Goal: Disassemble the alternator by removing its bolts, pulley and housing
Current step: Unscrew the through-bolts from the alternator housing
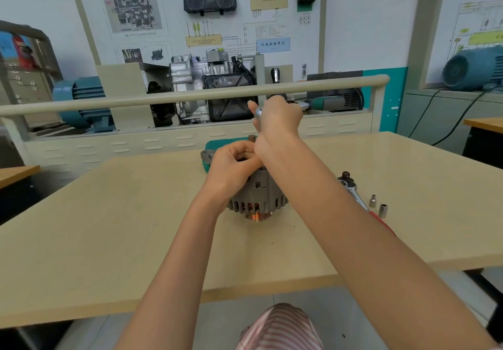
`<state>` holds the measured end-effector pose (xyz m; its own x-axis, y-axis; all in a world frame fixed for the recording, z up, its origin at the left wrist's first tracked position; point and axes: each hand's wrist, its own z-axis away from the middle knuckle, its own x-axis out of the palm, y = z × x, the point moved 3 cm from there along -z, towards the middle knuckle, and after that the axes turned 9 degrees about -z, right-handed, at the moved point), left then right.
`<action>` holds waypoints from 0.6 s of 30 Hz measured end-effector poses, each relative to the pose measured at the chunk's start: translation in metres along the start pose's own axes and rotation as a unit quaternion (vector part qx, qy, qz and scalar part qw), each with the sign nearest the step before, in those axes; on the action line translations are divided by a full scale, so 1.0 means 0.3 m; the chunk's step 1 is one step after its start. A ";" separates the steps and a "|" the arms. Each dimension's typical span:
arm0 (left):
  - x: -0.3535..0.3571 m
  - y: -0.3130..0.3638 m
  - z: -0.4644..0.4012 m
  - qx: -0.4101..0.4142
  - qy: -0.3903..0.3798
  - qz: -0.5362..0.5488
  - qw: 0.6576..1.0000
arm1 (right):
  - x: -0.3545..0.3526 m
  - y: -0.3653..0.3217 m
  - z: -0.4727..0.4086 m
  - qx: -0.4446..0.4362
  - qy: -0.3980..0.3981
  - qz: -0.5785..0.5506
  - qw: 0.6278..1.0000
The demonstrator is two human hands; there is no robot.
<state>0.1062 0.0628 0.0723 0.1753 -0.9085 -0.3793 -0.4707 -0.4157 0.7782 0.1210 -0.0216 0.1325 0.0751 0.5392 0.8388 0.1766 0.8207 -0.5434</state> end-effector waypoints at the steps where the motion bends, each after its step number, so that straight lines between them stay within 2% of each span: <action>1: 0.000 0.000 0.000 0.001 -0.001 0.001 1.000 | -0.002 -0.001 0.003 -0.002 -0.004 0.027 1.000; 4: 0.002 -0.001 -0.002 0.003 -0.010 0.005 1.000 | -0.004 -0.002 -0.003 0.008 -0.035 0.107 0.994; 7: 0.006 -0.001 -0.005 -0.001 -0.039 0.008 0.999 | 0.013 -0.003 -0.019 0.098 -0.098 0.150 0.979; 10: 0.003 0.001 -0.006 -0.011 -0.057 0.020 0.998 | 0.021 -0.009 -0.047 0.208 -0.174 0.204 0.941; 14: -0.003 0.001 -0.004 -0.022 -0.057 0.022 0.998 | 0.022 -0.024 -0.063 0.359 -0.279 0.240 0.858; 16: 0.000 0.005 -0.002 -0.024 -0.050 0.023 0.998 | 0.022 -0.029 -0.063 0.383 -0.298 0.240 0.841; 18: 0.001 0.007 -0.001 -0.024 -0.043 0.029 0.998 | 0.024 -0.027 -0.057 0.386 -0.294 0.228 0.844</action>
<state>0.1056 0.0616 0.0740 0.0730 -0.9248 -0.3735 -0.4354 -0.3665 0.8223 0.1369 -0.0277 0.1437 -0.5778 0.6467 0.4979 -0.4487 0.2579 -0.8557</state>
